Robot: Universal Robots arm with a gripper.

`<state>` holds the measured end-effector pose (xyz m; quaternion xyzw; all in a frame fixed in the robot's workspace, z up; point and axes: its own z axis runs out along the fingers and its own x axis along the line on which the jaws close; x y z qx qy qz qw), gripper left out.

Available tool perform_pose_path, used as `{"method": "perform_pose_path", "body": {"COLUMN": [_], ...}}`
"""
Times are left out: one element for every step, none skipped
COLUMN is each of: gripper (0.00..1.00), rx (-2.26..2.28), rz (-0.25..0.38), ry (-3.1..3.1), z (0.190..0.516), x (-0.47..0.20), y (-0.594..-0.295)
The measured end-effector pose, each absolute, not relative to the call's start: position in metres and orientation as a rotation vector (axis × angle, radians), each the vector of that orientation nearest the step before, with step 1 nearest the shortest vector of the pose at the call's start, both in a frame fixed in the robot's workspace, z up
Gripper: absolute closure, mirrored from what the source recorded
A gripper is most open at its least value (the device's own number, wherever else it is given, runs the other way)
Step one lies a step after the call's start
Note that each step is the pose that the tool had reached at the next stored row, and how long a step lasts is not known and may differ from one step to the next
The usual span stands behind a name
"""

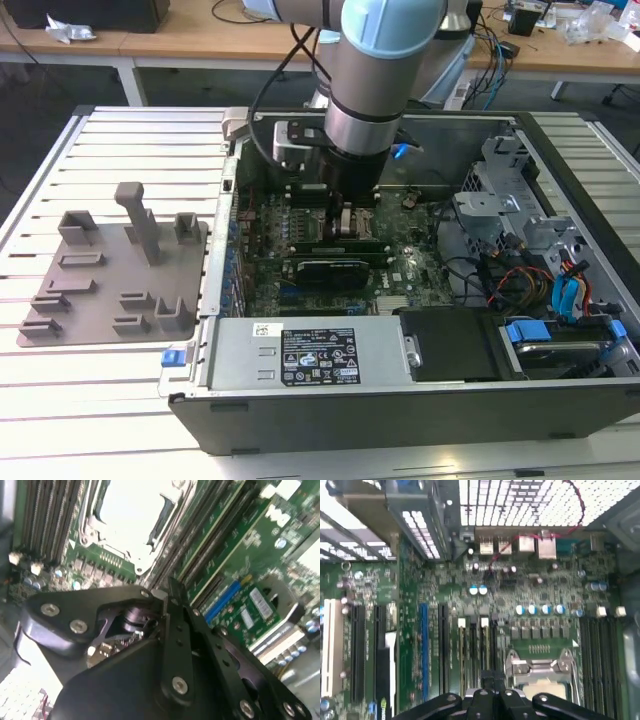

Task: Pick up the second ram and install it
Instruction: 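Press down the second ram until it locks into place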

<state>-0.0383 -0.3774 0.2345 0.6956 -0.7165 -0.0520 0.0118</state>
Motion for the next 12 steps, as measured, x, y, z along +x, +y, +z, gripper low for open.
{"method": "perform_pose_path", "body": {"gripper": [0.90,0.90,0.90,0.90,0.90,0.90,0.90,0.90,0.90,0.90,0.90,0.90], "rx": [2.171,2.173,2.174,2.174,2.175,2.175,2.175,2.175,2.175,2.175,2.175,2.175], "rz": [-0.170,-0.178,-0.183,-0.187,-0.188,-0.188,-0.188,-0.188,-0.188,-0.188,-0.188,-0.188], "ry": [-2.235,-2.237,-2.237,-2.238,-2.238,-2.238,-2.238,-2.238,-2.238,-2.238,-2.238,-2.238], "z": [0.235,0.235,0.236,0.236,0.241,0.246,0.250,0.257,0.262,0.271,0.273,0.273], "x": [-0.032,-0.028,-0.024,-0.019,-0.016,-0.016,-0.016,-0.016,-0.016,-0.016,-0.016,-0.016], "y": [-0.377,-0.377,-0.377,-0.377,-0.377,-0.377,-0.377,-0.377,-0.377,-0.377,-0.377,-0.377]}}
